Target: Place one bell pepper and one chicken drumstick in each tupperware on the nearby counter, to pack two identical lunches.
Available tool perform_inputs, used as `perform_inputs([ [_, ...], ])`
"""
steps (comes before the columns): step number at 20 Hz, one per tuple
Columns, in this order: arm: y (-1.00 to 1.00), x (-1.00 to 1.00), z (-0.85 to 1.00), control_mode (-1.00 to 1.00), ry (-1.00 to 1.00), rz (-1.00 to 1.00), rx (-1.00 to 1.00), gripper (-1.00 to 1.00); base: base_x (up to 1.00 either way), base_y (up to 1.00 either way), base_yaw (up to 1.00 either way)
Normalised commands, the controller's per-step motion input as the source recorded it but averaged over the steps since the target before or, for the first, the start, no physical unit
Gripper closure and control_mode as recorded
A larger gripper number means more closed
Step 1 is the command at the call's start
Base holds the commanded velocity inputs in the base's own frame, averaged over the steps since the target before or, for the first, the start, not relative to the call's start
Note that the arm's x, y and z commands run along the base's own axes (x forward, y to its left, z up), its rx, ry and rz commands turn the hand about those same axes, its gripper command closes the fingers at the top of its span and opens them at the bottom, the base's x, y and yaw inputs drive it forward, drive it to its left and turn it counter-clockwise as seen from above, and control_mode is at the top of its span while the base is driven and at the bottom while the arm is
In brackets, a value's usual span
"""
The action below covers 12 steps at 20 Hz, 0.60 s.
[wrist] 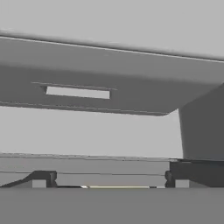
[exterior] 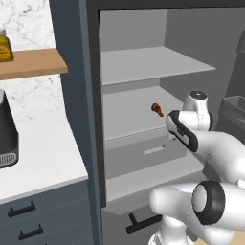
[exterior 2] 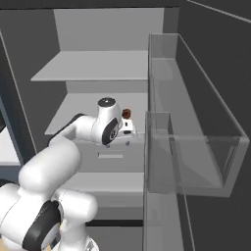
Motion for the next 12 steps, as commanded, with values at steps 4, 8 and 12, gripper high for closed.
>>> perform_inputs([
  [4,0.09,0.59,0.90,-1.00,-0.29,0.00,0.10,-1.00,0.00,0.00,0.00],
  [8,0.19,0.44,0.80,-1.00,-0.24,-0.08,0.17,-1.00,0.00,0.00,0.00],
  [12,0.22,0.63,0.03,-1.00,-0.13,-0.16,0.11,-1.00,0.00,0.00,0.00],
])
